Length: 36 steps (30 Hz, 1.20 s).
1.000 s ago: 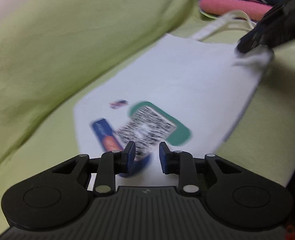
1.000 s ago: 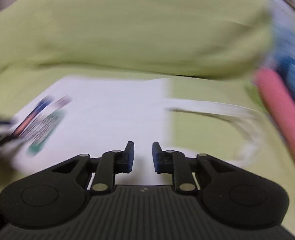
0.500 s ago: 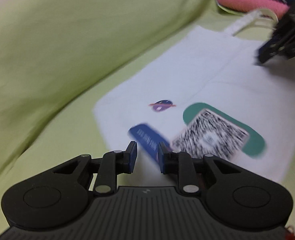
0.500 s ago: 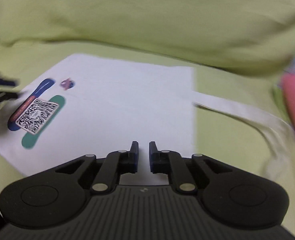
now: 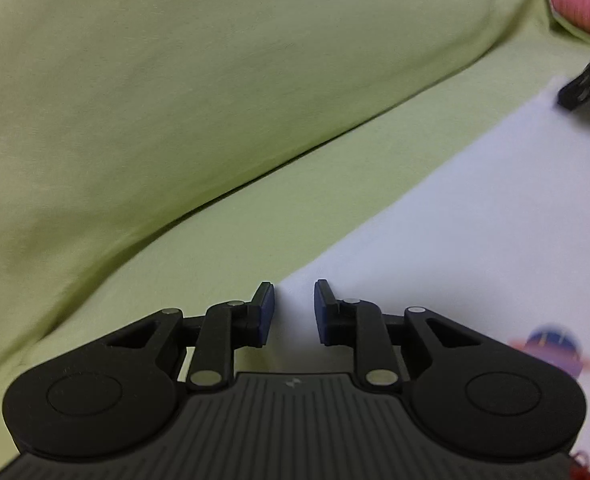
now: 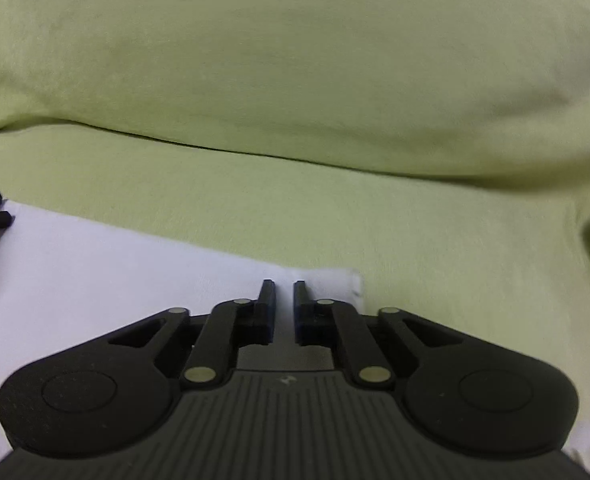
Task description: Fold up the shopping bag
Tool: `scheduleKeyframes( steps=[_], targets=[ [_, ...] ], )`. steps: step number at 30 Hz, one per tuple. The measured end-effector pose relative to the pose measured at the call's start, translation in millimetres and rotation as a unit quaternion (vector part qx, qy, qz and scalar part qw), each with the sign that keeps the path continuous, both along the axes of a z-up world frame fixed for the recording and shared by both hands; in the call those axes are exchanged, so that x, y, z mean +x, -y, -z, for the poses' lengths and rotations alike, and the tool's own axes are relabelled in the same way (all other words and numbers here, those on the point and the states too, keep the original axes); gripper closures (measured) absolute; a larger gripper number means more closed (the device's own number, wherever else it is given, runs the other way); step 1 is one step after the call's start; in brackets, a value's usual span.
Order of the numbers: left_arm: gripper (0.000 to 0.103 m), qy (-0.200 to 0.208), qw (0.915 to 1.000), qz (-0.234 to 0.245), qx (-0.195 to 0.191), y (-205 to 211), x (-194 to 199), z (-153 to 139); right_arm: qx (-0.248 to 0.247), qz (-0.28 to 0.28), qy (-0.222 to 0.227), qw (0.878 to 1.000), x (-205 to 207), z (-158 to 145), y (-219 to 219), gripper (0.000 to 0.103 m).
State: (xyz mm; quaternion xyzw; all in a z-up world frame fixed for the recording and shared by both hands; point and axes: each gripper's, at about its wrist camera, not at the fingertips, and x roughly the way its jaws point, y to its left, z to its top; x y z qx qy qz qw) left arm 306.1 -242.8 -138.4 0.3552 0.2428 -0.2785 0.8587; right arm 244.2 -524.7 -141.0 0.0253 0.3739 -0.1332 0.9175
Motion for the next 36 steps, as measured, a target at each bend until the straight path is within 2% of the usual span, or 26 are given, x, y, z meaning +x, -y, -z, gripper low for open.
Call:
scheduleKeyframes(
  steps=[1,2,4,5,8,10,11,13,16,18,21,23,25,28,32,36],
  targets=[
    [0.077,0.010,0.9998,-0.005,0.019,-3,-9,-2,-0.010,0.001,-0.001,1.000,-8,-1,-2,0.103],
    [0.079,0.011,0.9997,-0.007,0.019,-10,-21,-8,-0.027,0.013,-0.003,1.000,-20,-4,-6,0.100],
    [0.079,-0.004,1.0000,-0.003,-0.008,-26,-51,-24,-0.075,0.035,-0.006,0.997,-49,-12,-22,0.092],
    [0.077,-0.016,0.9997,0.002,-0.020,-32,-72,-30,-0.069,0.024,0.009,0.997,-70,-19,-33,0.092],
    [0.076,-0.047,0.9983,0.004,-0.033,-43,-136,-33,0.012,-0.029,0.036,0.999,-137,-29,-68,0.092],
    [0.077,-0.078,0.9961,-0.007,-0.040,-50,-174,-25,0.024,-0.039,0.022,0.999,-172,-21,-98,0.092],
    [0.081,-0.083,0.9953,-0.019,-0.046,-55,-191,-22,0.024,-0.035,0.013,0.999,-188,-14,-110,0.092],
    [0.081,-0.077,0.9936,-0.052,-0.063,-68,-216,-18,0.019,-0.008,0.017,1.000,-218,-8,-126,0.092],
    [0.081,-0.098,0.9863,-0.098,-0.090,-90,-239,-22,0.087,0.054,0.018,0.995,-258,-11,-125,0.091],
    [0.081,-0.103,0.9833,-0.112,-0.099,-97,-252,-29,0.089,0.062,0.024,0.994,-276,-10,-129,0.092],
    [0.080,-0.111,0.9783,-0.134,-0.112,-107,-270,-40,0.091,0.084,-0.005,0.992,-290,-5,-134,0.086],
    [0.080,-0.117,0.9746,-0.148,-0.121,-114,-283,-48,0.076,0.092,0.004,0.993,-305,-8,-143,0.085],
    [0.080,-0.122,0.9705,-0.162,-0.130,-121,-295,-55,0.086,0.094,0.021,0.992,-322,-16,-152,0.084],
    [0.077,-0.110,0.9727,-0.155,-0.133,-122,-316,-71,0.086,0.085,0.038,0.992,-340,-35,-163,0.080],
    [0.076,-0.094,0.9748,-0.140,-0.146,-119,-339,-92,0.063,0.081,0.070,0.992,-357,-61,-172,0.073],
    [0.075,-0.080,0.9782,-0.120,-0.149,-110,-358,-103,0.063,0.087,0.091,0.990,-380,-76,-176,0.073]
  ],
)
